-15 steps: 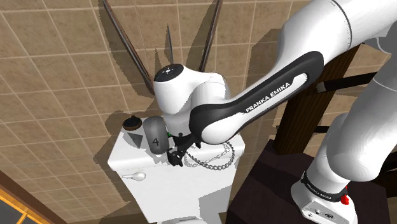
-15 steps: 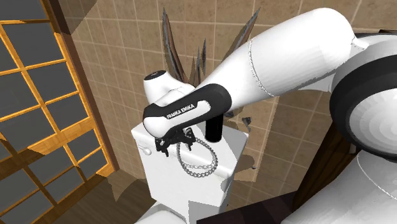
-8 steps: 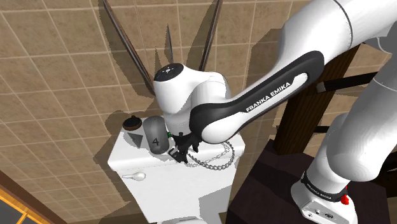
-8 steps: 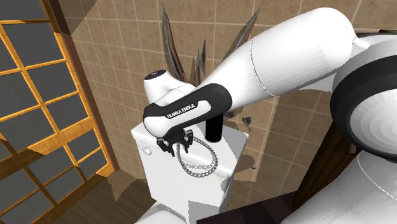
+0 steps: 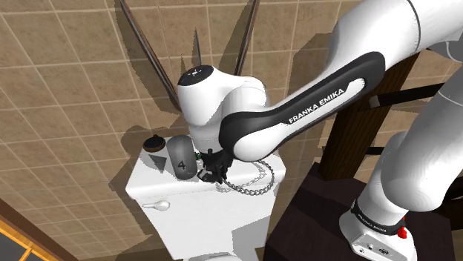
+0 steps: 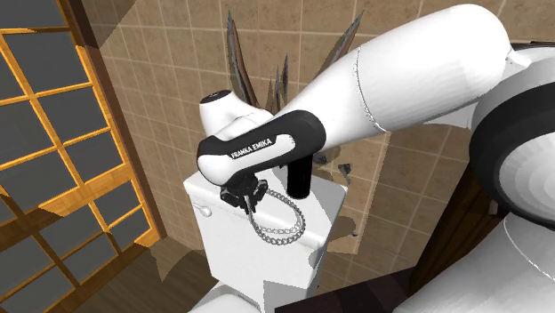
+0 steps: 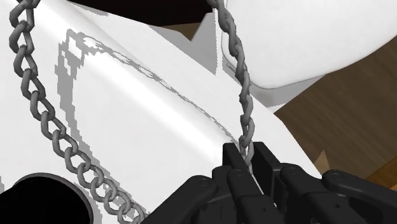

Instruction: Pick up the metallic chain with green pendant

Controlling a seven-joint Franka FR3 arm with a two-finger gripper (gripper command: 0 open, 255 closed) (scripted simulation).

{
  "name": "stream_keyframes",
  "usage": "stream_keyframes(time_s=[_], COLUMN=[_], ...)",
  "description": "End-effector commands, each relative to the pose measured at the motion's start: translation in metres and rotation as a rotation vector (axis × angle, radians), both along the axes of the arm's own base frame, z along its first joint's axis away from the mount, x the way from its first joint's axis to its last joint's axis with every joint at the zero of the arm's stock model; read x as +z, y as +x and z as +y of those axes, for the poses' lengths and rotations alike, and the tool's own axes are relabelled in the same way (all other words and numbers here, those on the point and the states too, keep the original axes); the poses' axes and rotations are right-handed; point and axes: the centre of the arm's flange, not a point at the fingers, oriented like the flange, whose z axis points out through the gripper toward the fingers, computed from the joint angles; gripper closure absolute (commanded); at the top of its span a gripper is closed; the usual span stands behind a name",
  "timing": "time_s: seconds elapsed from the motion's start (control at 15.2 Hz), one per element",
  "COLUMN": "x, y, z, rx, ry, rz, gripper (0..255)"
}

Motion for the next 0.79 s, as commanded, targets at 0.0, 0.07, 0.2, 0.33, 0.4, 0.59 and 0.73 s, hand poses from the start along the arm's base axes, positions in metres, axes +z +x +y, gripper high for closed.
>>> stream_keyframes(time_s=[0.0, 0.07, 0.2, 0.33, 0.4, 0.59, 0.73], x=[0.011, 0.017, 0.027, 0.038, 0.043, 0.059, 0.060], y=[0.000, 0.000, 0.000, 0.000, 0.000, 0.000, 0.000], z=[0.000, 0.000, 0.000, 0.000, 0.000, 0.000, 0.000], rx=[0.000, 0.000, 0.000, 0.000, 0.000, 0.000, 0.000], ry=[0.000, 0.000, 0.000, 0.000, 0.000, 0.000, 0.000], rz=[0.000, 0.000, 0.000, 0.000, 0.000, 0.000, 0.000], gripper=[255, 255, 255, 255, 255, 255, 255])
